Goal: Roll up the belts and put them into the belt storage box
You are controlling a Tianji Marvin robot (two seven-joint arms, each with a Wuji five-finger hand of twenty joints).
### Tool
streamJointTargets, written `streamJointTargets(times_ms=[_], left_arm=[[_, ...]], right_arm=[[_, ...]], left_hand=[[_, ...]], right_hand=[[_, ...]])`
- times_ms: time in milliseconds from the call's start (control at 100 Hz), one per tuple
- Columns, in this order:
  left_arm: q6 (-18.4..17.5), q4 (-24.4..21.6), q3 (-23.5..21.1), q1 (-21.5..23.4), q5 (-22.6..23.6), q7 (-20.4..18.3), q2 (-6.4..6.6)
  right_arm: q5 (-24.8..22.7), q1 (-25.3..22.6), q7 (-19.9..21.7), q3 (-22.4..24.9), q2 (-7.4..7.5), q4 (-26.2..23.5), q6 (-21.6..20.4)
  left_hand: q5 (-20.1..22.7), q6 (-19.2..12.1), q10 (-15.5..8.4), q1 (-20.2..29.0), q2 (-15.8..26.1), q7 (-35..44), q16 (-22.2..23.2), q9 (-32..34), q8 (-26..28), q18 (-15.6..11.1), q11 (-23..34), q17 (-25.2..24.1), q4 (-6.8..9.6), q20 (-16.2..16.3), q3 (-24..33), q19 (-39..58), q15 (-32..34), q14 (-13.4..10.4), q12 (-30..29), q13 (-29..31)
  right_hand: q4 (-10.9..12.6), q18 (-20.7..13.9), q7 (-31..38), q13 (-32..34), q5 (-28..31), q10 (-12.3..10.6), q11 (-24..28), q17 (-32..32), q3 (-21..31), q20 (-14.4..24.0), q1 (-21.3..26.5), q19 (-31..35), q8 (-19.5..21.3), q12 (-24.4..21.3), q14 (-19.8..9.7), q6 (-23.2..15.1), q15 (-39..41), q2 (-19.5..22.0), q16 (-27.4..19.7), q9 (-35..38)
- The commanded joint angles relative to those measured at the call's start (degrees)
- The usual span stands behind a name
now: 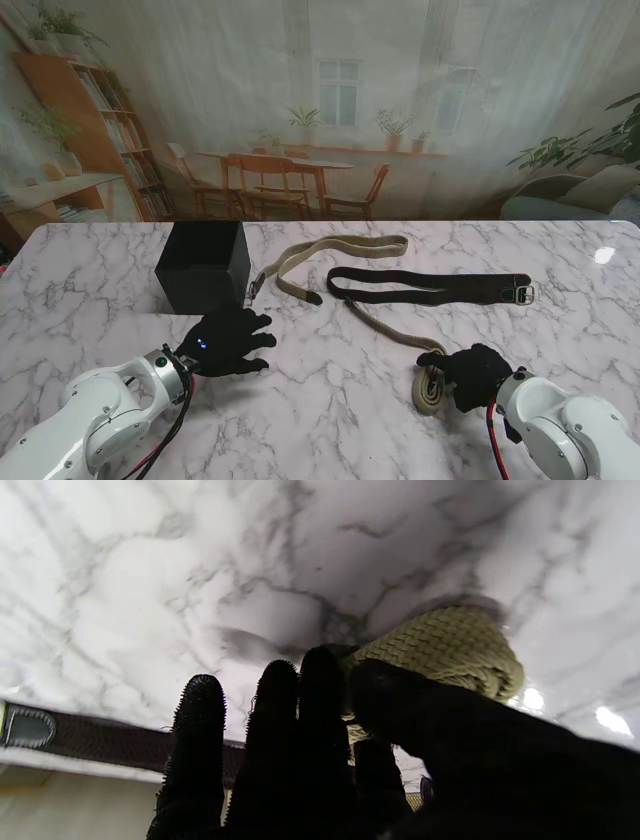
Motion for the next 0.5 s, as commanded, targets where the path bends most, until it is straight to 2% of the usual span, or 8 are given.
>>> streamJointTargets(times_ms=[0,60,140,200,250,300,360,490], left_arm=[[0.00,-0.23,0.16,0.03,-0.01,-0.99,-0.02],[-0.02,-0.22,0.17,0.02,-0.01,-0.99,-0.01],[0.00,-0.21,0.17,0.01,-0.04,-1.02,-0.02],[0.01,-0.22,0.16,0.01,-0.01,-1.02,-0.01],[0.00,-0.23,0.14,0.03,-0.01,-1.01,-0.02],[0.01,-0.22,0.13,0.03,0.01,-0.98,-0.01],[0.03,-0.24,0.11,0.05,0.02,-0.96,-0.02],[0.04,-0.21,0.16,0.00,-0.06,-0.94,-0.03]], right_arm=[[0.18,-1.20,-0.01,-0.34,-0.24,1.68,0.03],[-1.86,-1.20,-2.47,-0.71,-0.34,2.20,0.00],[-3.66,-1.15,-4.20,-1.14,-0.37,2.62,0.24],[-4.23,-1.09,-4.89,-1.51,-0.39,2.87,0.70],[-4.58,-1.04,-5.93,-1.89,-0.45,3.21,1.33],[-4.66,-1.00,-6.71,-2.20,-0.51,3.48,1.92],[-4.79,-1.05,-7.94,-2.53,-0.60,3.76,2.63],[-4.75,-1.14,-9.08,-2.79,-0.70,4.05,3.27]], left_hand=[[0.34,0.18,-0.07,0.74,1.00,-0.15,-0.27,-1.77,0.41,1.86,-0.80,-1.02,0.38,-0.69,-0.59,-1.61,-1.22,-0.08,-0.65,-0.59],[0.29,0.14,-0.09,0.73,1.04,-0.17,-0.25,-1.80,0.40,1.80,-0.81,-0.98,0.38,-0.68,-0.58,-1.59,-1.19,-0.12,-0.65,-0.53],[0.31,0.18,-0.01,0.84,0.92,-0.15,-0.25,-1.78,0.42,1.89,-0.79,-1.00,0.39,-0.68,-0.56,-1.58,-1.18,-0.04,-0.65,-0.57],[0.32,0.07,0.01,0.89,0.87,-0.12,-0.25,-1.81,0.45,1.83,-0.79,-0.95,0.39,-0.67,-0.55,-1.53,-1.18,-0.19,-0.65,-0.58],[0.26,0.10,-0.09,0.84,0.90,-0.14,-0.25,-1.87,0.44,1.80,-0.80,-0.96,0.38,-0.67,-0.57,-1.53,-1.20,-0.09,-0.66,-0.59],[0.25,0.16,-0.03,0.88,0.88,-0.15,-0.26,-1.92,0.44,1.83,-0.81,-0.94,0.38,-0.67,-0.56,-1.52,-1.20,-0.13,-0.67,-0.61],[0.18,0.14,-0.03,0.84,0.97,-0.19,-0.26,-2.02,0.41,1.78,-0.83,-1.02,0.37,-0.70,-0.57,-1.57,-1.19,-0.21,-0.68,-0.61],[0.22,0.20,0.04,0.76,0.99,-0.19,-0.25,-2.12,0.38,1.81,-0.84,-1.03,0.37,-0.70,-0.61,-1.55,-1.19,-0.09,-0.69,-0.65]], right_hand=[[-1.48,1.37,13.41,2.73,8.93,-6.26,0.79,0.14,-1.44,1.01,1.50,2.11,4.66,3.70,-0.10,1.21,4.18,-2.25,2.85,-2.20],[-2.04,2.69,16.53,5.27,11.20,-4.23,7.82,0.50,-4.03,2.39,1.15,3.45,5.14,8.24,1.67,-1.07,6.86,-2.14,6.67,-2.01],[-4.43,3.86,20.16,7.03,14.58,-1.31,13.08,0.94,-7.10,4.04,1.24,4.26,6.14,14.47,3.54,-4.14,9.38,-2.41,10.92,-2.34],[-4.37,5.61,22.78,7.07,17.18,0.63,16.07,0.85,-10.21,5.22,-0.64,4.57,7.23,17.74,4.79,-6.67,10.75,-1.24,13.16,-3.94],[-9.19,6.98,27.96,6.88,18.88,1.78,17.49,1.05,-12.94,6.48,-0.32,4.72,3.99,19.25,5.59,-9.83,11.72,-2.47,14.65,-5.09],[-11.68,8.46,32.35,6.15,19.69,2.70,17.59,0.91,-15.53,7.19,-0.33,4.91,3.07,19.66,6.16,-12.74,11.97,-3.21,15.00,-6.88],[-12.66,10.10,37.10,4.63,20.93,3.57,15.95,0.65,-17.62,7.91,-0.95,4.90,2.02,18.95,6.63,-15.15,12.10,-4.05,15.17,-10.71],[-12.68,11.88,42.27,0.51,25.09,6.03,9.60,-0.01,-17.82,9.06,-2.40,4.58,-2.47,12.10,7.38,-13.04,10.75,-4.79,13.67,-17.98]])
